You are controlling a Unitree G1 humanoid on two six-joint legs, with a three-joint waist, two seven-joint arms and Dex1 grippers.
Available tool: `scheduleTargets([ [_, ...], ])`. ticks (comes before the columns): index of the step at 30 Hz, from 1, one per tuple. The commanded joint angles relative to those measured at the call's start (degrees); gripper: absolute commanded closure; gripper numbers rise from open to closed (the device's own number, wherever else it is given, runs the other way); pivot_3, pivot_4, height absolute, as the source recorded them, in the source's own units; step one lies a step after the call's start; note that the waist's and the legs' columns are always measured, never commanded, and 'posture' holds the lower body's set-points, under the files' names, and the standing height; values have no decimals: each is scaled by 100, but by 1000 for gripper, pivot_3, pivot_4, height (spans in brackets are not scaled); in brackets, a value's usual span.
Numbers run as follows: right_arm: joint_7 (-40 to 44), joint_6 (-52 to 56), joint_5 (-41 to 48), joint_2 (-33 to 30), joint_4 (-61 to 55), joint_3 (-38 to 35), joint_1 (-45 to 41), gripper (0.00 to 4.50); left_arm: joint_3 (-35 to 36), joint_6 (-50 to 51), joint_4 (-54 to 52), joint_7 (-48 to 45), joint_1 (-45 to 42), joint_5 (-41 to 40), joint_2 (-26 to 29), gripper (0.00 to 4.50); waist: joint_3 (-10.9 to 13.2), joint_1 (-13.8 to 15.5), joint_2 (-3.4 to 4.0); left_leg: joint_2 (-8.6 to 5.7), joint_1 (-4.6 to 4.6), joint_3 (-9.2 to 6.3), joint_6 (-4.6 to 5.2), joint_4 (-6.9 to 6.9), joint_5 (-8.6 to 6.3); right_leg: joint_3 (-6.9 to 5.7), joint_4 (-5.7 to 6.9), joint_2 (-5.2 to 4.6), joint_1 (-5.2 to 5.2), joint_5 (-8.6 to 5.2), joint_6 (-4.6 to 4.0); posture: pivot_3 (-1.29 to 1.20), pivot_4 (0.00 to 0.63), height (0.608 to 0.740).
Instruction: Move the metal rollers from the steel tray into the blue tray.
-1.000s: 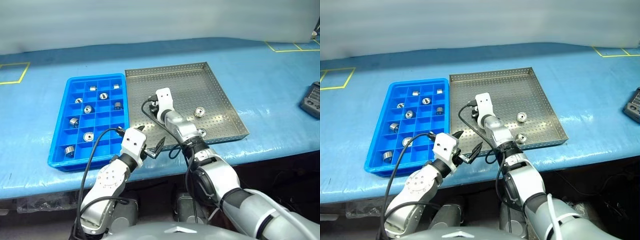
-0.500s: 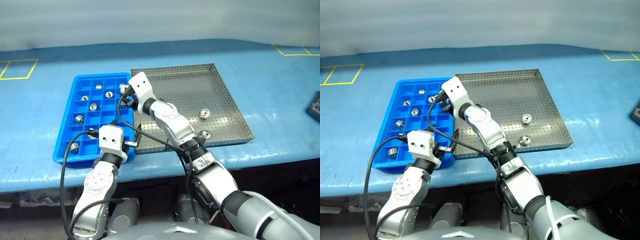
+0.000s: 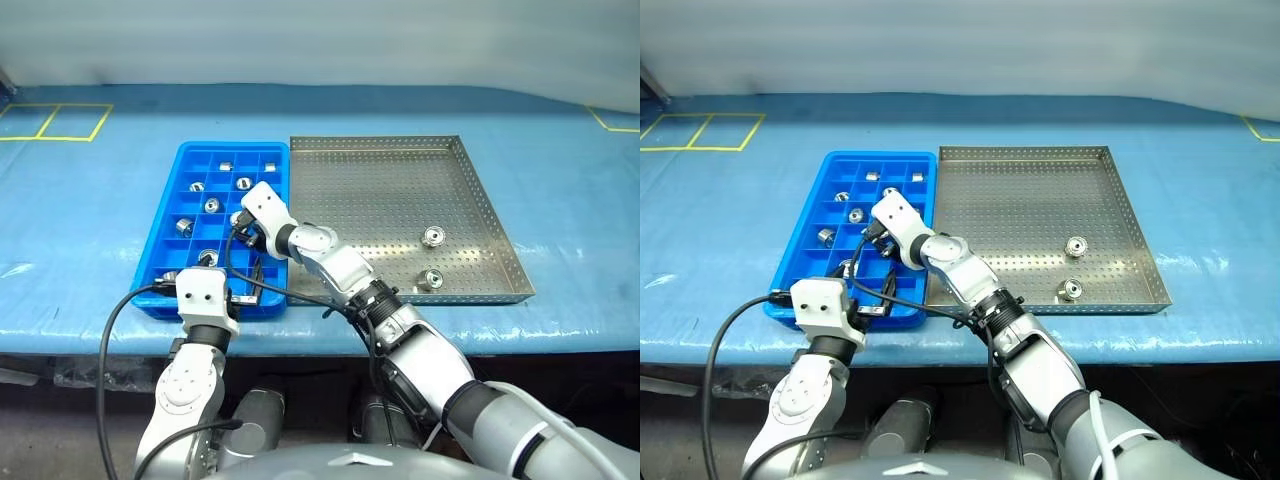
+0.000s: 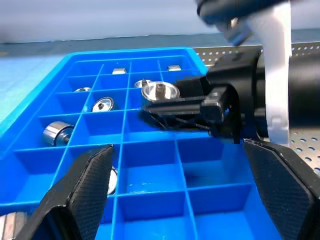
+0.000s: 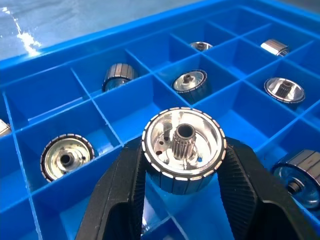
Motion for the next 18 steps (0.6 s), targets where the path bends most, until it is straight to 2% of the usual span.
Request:
scheduleTargets([
  [1, 38, -55, 196, 1006, 544, -230, -349, 2456, -58, -106, -272, 18, 0, 60, -26, 0, -5, 62, 2, 0, 0, 0, 0, 0, 0, 0, 0, 0, 0, 0, 0, 418, 150, 740],
  [6, -96, -152, 293, 989, 765, -434, -459, 797, -46, -67, -242, -39, -69, 43, -4, 0, -38, 185, 17, 0, 9, 0, -1, 1, -1, -1, 2, 0, 5, -1, 0, 386, 150, 740],
  [9, -408, -79, 390, 829, 457, -649, -380, 39, -45, -10, -138, -149, -231, -45, 19, 0, -39, 202, 17, 0, 4, -4, -2, 4, 0, -1, 3, 4, 4, -1, 0, 336, 150, 740],
  [15, -1537, 314, 213, 134, -770, -1062, 198, 39, -94, 92, 170, -411, -638, -227, 23, 0, -37, 107, 20, -1, -14, -3, -4, 5, 2, 1, -3, 5, -6, 0, 0, 230, 150, 740],
  [18, -2001, 580, 173, -18, -1438, -1383, 570, 39, -146, 112, 311, -515, -778, -228, 78, 0, -37, -13, 19, -1, -14, -4, -6, -7, 0, 2, -10, 5, -6, -4, -5, 194, 150, 740],
])
